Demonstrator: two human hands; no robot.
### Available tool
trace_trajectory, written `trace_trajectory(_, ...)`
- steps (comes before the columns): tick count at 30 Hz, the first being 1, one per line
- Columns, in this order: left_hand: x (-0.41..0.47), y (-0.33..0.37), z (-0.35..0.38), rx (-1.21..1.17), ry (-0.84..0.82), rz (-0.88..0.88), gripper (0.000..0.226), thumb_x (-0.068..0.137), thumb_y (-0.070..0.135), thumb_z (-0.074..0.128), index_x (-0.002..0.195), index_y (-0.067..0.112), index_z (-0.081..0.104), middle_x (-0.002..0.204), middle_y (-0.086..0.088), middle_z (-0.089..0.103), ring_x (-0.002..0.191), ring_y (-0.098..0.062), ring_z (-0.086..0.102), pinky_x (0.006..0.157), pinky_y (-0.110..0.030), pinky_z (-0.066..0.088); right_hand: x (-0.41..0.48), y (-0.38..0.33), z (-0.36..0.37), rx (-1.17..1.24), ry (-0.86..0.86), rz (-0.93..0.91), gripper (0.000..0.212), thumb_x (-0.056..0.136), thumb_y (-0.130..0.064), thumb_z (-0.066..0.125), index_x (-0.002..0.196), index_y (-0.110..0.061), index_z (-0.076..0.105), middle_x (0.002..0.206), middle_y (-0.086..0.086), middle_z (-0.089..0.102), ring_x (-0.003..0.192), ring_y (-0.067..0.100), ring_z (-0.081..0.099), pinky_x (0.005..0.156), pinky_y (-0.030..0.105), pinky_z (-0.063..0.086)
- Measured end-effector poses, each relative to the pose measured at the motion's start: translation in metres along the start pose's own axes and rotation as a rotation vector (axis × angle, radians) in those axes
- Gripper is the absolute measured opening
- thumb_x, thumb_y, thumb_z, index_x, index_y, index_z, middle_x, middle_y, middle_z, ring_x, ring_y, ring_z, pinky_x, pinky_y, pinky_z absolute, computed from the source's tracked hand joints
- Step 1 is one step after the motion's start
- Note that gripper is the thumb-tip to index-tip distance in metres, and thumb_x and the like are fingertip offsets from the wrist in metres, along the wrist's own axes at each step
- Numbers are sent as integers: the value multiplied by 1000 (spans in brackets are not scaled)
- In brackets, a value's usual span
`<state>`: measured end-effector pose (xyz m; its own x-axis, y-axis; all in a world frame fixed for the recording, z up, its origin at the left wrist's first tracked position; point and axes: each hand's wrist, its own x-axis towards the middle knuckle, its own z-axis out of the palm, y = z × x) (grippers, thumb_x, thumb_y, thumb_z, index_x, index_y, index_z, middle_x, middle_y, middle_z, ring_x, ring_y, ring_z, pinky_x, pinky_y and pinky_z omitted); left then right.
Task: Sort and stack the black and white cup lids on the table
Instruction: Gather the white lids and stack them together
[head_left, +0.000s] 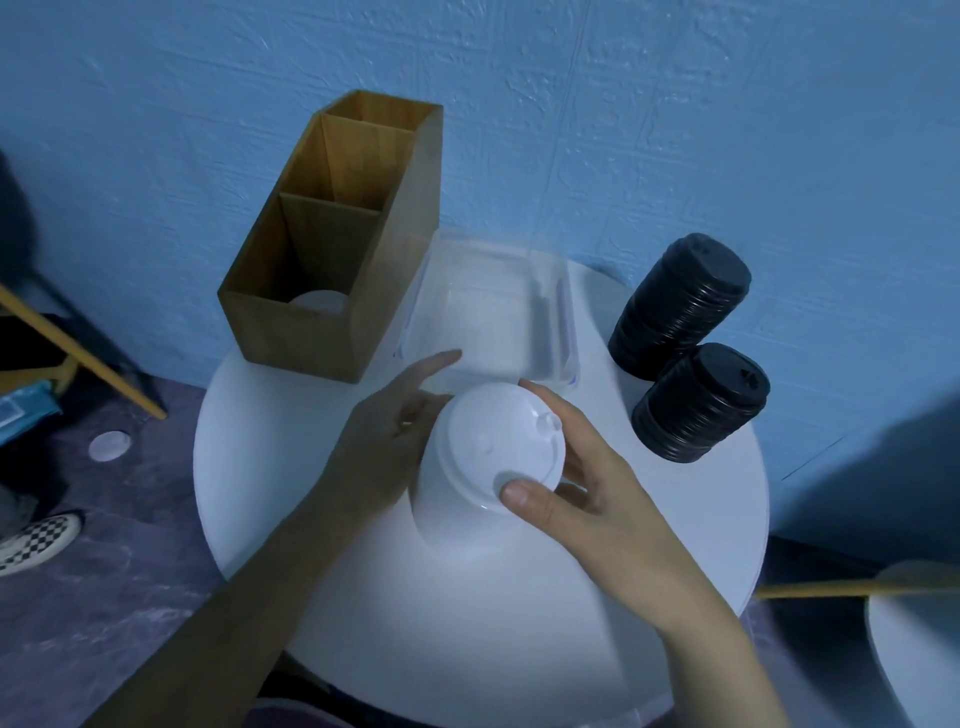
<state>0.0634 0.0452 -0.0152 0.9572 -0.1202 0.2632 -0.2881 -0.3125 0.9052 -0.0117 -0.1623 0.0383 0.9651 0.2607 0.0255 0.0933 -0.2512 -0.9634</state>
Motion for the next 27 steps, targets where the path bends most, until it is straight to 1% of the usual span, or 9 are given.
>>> trace_trajectory(2,11,-2,-1,91,42,3,28,104,26,58,121,48,59,101,16,70,89,11,64,76,-2,47,0,0,0,-9,-1,1,67,84,-39,75,143,-49,47,141,-24,57,131,-1,53,109,29,44)
trace_trajectory(5,30,-3,-4,271,101,67,22,103,29,59,122,39,64,87,20,71,81,20,62,71,1,44,0,-1,-1,-12,-4,8,66,84,-40,75,144,-48,46,141,-22,57,131,0,53,110,32,44)
trace_trajectory(12,78,-16,-1,322,146,106,26,104,29,58,129,27,66,87,9,74,79,6,66,74,-13,54,1,1,1,11,-2,6,73,77,-50,76,143,-51,45,141,-24,57,131,0,54,109,29,45)
trace_trajectory(15,95,-21,6,358,195,97,29,104,26,59,133,25,63,95,3,76,76,5,63,74,-8,49,1,2,2,28,0,13,72,74,-52,77,139,-56,47,142,-25,56,130,-1,54,103,21,48)
trace_trajectory(19,113,-20,19,374,210,4,35,105,23,57,140,26,58,109,1,76,91,-7,65,82,-13,43,2,3,2,46,6,27,71,71,-52,79,134,-63,47,142,-26,55,130,-2,53,103,23,49)
trace_trajectory(22,113,-17,17,359,166,-32,44,106,26,55,150,27,49,121,-1,73,101,-9,65,93,-20,47,2,3,2,50,8,29,71,72,-53,78,135,-62,47,142,-26,54,131,-2,53,104,24,48)
trace_trajectory(24,96,-10,12,333,110,-5,48,107,33,51,154,30,43,125,-3,71,108,-14,66,100,-31,54,3,2,3,56,10,30,71,73,-52,79,137,-60,47,141,-25,56,129,-2,54,102,21,49)
trace_trajectory(26,66,5,4,219,75,-3,44,108,41,44,151,35,45,132,-4,66,117,-20,64,98,-37,57,4,1,6,69,16,28,68,78,-45,80,137,-57,49,136,-24,59,126,-1,57,98,18,50)
trace_trajectory(27,49,17,-1,99,65,-58,38,108,42,43,145,39,50,132,-1,66,118,-20,64,92,-29,58,4,0,7,73,20,23,65,80,-40,80,136,-55,50,135,-23,61,125,-1,58,95,16,50)
